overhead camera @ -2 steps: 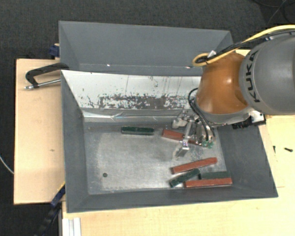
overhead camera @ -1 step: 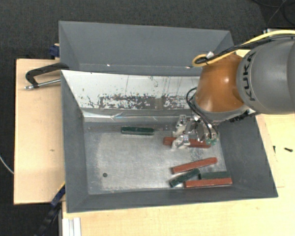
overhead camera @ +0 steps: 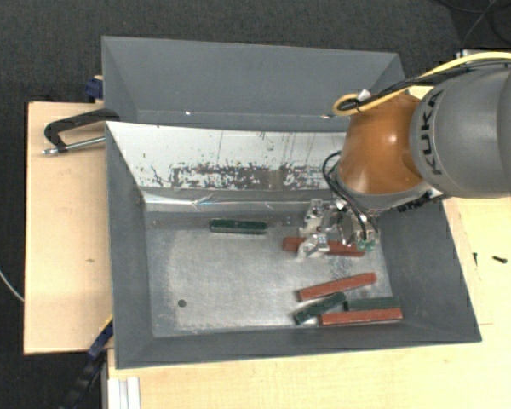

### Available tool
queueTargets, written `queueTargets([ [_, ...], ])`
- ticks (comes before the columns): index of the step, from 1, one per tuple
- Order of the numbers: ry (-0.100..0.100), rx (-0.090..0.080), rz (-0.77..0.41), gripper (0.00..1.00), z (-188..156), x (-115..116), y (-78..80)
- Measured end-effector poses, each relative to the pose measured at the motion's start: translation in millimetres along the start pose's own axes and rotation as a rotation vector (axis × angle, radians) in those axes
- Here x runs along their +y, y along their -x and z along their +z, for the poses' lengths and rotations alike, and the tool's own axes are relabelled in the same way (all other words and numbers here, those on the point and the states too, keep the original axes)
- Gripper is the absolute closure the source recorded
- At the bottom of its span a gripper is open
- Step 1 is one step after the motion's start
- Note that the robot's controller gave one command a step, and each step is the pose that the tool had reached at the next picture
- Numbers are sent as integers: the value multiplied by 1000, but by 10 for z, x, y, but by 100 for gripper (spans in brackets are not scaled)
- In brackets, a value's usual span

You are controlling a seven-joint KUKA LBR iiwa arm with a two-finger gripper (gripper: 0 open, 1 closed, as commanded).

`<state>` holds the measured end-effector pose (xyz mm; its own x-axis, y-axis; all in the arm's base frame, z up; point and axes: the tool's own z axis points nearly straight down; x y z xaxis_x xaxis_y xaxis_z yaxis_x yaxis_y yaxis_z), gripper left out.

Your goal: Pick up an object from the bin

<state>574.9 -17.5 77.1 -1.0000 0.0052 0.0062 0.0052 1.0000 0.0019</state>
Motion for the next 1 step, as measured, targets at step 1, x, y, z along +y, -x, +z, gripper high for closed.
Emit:
queueTargets([
  [1, -2, -19, 34, 100, -1906, -240, -155],
])
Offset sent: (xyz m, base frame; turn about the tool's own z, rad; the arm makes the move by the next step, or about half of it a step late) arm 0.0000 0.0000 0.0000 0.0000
